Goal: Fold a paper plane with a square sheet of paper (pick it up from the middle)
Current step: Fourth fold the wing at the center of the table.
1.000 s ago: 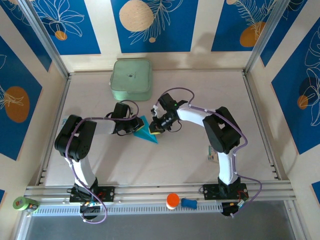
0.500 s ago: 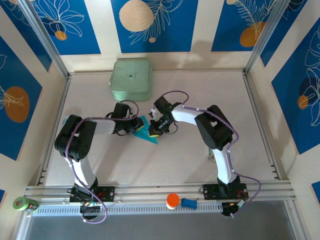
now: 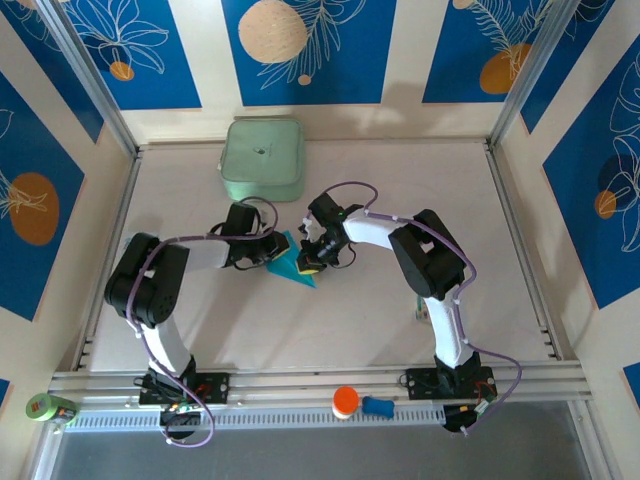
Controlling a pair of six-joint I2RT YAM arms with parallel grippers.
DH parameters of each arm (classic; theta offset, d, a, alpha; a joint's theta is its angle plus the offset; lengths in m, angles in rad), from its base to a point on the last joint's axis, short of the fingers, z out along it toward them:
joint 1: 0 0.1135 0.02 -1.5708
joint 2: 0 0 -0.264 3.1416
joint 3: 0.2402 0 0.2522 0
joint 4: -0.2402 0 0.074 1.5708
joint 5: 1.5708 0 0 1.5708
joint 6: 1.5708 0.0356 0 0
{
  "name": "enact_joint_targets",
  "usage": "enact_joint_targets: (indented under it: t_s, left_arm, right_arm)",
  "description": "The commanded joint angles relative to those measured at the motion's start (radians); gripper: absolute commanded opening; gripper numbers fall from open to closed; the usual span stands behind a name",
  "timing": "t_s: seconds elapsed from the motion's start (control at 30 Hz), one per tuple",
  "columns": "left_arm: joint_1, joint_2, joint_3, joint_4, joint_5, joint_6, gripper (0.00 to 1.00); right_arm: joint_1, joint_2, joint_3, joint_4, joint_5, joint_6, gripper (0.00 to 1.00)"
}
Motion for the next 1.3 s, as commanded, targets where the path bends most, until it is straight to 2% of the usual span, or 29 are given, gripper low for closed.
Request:
enact_joint_targets:
  t_s: [0.0, 0.43, 0.77, 1.03, 1.27]
  left_arm:
    - [-0.033, -0.056, -0.021, -0.011, 0.036, 0.056, 0.19]
    - [-0.081, 0.006, -0.02, -0.065, 0.012, 0.083, 0.16]
    - [-0.077, 0.04, -0.003, -0.124, -0.079, 0.083, 0.15]
    - [-0.022, 0.063, 0.04, -0.231, -0.148, 0.08, 0.13]
    - [0.064, 0.09, 0.12, -0.311, -0.157, 0.161, 0.14]
  right_arm:
    - [-0.01, 0.058, -0.011, -0.104, 0.068, 0.006, 0.06]
    - [-0.009, 0.069, -0.014, -0.122, 0.082, 0.007, 0.05]
    - [-0.004, 0.076, -0.02, -0.136, 0.1, 0.0, 0.05]
    - [-0.001, 0.077, -0.046, -0.171, 0.166, -0.025, 0.05]
    - [0.0, 0.08, -0.085, -0.174, 0.173, -0.032, 0.04]
